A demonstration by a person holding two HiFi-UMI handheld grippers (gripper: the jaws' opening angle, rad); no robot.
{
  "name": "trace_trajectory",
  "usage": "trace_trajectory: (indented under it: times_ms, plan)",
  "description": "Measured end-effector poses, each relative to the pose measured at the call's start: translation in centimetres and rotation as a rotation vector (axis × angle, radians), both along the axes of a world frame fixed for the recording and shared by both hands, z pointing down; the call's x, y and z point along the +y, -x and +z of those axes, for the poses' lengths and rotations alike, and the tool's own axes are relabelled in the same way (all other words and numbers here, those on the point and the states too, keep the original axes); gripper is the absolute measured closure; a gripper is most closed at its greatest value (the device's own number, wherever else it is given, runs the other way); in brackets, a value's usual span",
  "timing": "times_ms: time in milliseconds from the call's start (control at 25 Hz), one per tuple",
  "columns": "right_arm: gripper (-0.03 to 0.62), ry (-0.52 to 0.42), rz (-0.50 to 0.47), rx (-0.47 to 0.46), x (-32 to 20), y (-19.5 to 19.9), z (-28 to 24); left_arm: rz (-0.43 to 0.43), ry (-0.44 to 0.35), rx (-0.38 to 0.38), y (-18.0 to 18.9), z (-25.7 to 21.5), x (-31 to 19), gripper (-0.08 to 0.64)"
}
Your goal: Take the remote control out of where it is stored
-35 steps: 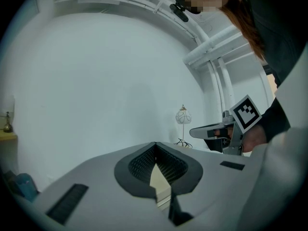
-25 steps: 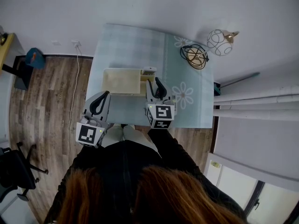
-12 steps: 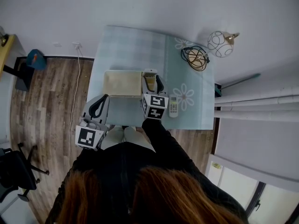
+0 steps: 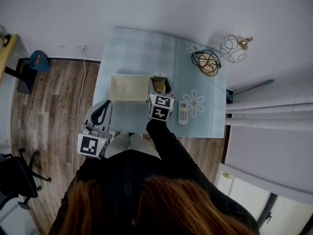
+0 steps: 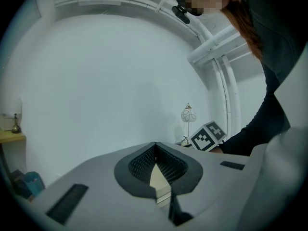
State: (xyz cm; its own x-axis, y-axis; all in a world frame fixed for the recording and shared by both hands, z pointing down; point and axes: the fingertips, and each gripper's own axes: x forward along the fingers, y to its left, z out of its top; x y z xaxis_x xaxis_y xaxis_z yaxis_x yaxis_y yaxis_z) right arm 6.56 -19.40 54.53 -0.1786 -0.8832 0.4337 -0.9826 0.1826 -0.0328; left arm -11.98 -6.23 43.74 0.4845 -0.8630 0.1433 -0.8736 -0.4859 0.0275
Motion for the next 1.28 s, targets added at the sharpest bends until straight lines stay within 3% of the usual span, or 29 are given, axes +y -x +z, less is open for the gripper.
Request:
trace_trajectory:
  times_ms: [600,1280]
  plan:
    - [0.336,-0.059,-0.002,0.019,-0.6,0.1,-0.5,-0.025,0.007,0.000,1.2,0.1,0.0,0.554]
    - [0.336,-0.294,-0.072,-0.006,0.6,0.1,-11.3,0.039,0.006,0.011,-1.1,0.1,-0.6,0.554]
